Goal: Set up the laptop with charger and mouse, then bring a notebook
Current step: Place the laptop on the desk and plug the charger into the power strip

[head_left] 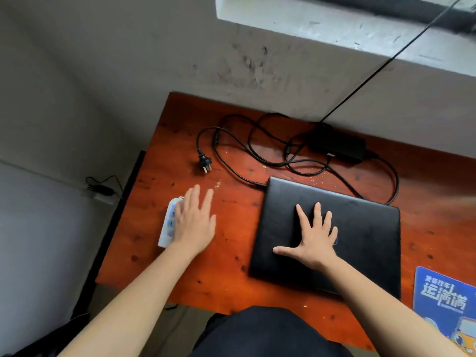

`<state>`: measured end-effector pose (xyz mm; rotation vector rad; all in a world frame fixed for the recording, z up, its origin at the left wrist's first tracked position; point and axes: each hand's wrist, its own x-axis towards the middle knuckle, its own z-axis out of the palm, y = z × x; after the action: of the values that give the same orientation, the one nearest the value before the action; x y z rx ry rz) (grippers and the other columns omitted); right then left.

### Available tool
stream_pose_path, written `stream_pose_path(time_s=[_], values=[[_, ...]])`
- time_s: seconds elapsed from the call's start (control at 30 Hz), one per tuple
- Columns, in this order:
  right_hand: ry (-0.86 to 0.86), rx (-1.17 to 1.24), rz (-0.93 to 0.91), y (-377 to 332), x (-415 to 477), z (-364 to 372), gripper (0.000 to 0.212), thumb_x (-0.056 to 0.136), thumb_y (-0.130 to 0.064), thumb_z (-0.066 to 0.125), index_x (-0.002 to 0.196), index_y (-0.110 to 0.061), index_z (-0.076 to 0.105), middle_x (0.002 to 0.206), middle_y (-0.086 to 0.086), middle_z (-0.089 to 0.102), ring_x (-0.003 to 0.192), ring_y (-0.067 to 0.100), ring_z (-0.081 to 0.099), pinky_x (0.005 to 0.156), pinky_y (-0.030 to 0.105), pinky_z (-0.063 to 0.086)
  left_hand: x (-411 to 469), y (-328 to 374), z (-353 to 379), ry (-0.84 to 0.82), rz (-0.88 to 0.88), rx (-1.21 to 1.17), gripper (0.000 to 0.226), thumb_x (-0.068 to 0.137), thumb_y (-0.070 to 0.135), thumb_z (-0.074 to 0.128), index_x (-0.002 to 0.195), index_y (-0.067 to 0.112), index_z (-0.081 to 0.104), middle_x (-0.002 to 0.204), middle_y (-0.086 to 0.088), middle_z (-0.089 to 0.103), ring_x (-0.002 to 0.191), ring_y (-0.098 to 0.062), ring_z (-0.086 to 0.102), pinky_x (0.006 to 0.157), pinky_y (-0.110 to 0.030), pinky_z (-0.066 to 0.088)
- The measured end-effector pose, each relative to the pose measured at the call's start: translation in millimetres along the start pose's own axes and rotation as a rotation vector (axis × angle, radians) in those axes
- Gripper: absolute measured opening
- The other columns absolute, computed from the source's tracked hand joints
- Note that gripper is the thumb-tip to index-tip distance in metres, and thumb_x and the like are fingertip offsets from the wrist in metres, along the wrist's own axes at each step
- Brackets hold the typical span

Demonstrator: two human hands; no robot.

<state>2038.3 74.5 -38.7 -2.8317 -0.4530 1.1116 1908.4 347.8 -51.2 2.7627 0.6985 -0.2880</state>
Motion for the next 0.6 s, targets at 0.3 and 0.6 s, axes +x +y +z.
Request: stream_pose_path(time_s=[0.3,0.6], values=[[0.106,-0.003,0.011,-25,2,10,0.12,0.069,-0.063,0.074,0.158,-0.027,0.001,0.163,0.015,-0.017,0.15,0.036,-0.016,0.121,0.053,0.002,-41,-58,6,-0.042,-0.496,-0.209,0.059,0.08,0.052,0.069,0.115,0.008,0.051,0.114,-0.013,0.051,0.11,-0.034,0.051,0.085,-0.042,0.047],[0.235,-0.194,-0.397,-119,29,-13,0.079,0.09,-0.021,0.055,0.157,-0.015,0.014,0.164,0.02,0.001,0.151,0.038,0.0,0.121,0.051,0.011,-21,-58,-1,-0.122,-0.479,-0.173,0.066,0.082,0.057,0.067,0.127,0.012,0.047,0.117,-0.007,0.049,0.107,-0.024,0.05,0.077,-0.031,0.049]])
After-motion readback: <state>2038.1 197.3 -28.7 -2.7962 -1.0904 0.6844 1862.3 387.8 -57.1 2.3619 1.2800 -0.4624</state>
